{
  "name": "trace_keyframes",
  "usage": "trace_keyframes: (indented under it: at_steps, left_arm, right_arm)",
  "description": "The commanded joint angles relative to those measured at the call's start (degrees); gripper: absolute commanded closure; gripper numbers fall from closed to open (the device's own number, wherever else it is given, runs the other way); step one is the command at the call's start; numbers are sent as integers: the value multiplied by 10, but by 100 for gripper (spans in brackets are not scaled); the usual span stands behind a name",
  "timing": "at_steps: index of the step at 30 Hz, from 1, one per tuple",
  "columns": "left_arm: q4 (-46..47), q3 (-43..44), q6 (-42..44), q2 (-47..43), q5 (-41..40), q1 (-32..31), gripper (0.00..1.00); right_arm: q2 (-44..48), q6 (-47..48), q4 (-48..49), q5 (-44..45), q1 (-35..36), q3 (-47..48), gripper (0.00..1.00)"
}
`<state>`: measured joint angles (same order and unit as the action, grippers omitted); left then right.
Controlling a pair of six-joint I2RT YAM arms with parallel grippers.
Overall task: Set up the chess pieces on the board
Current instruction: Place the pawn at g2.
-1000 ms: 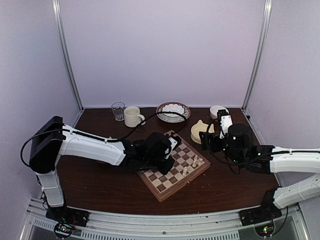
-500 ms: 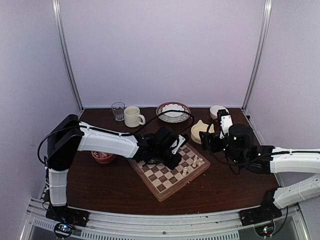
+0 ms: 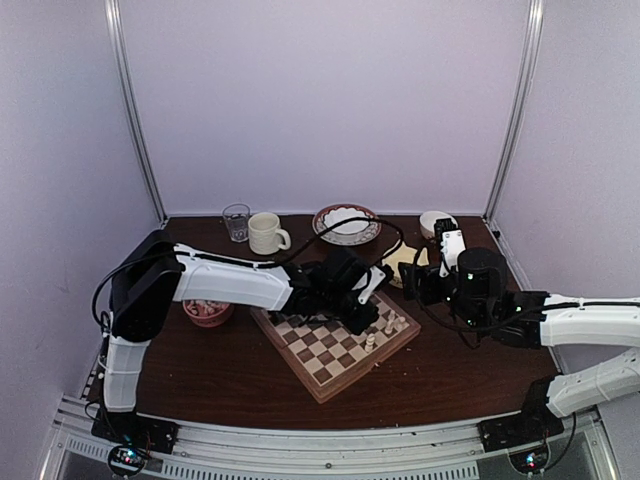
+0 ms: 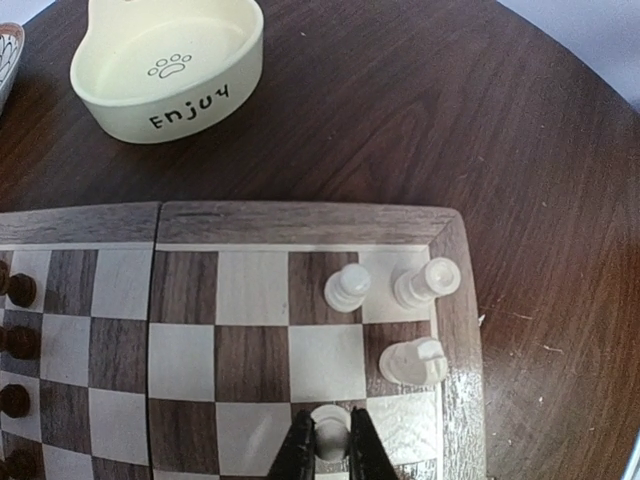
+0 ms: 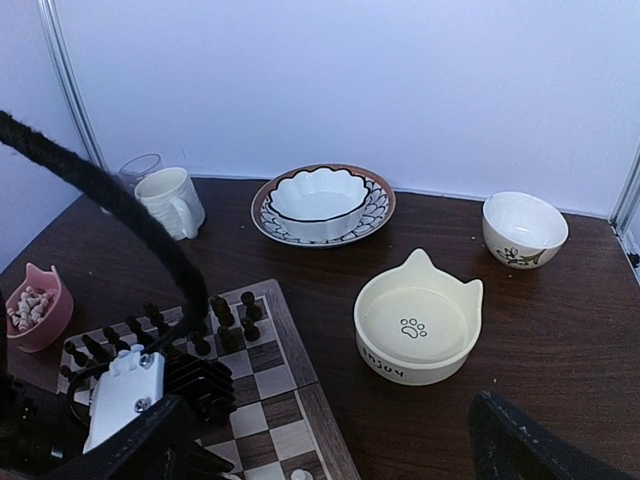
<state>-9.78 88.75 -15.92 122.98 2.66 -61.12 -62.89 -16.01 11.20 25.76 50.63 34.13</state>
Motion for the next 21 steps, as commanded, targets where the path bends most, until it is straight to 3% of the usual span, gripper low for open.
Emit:
trace_keyframes:
  at_steps: [1, 21]
  left_arm:
    - [-1, 22, 9, 17, 21, 4, 100]
    - [-19, 70, 14, 54, 30, 4, 100]
  right_arm:
    - [20, 0, 6, 11, -3, -11, 1]
    - [84, -15, 26, 56, -3, -47, 2]
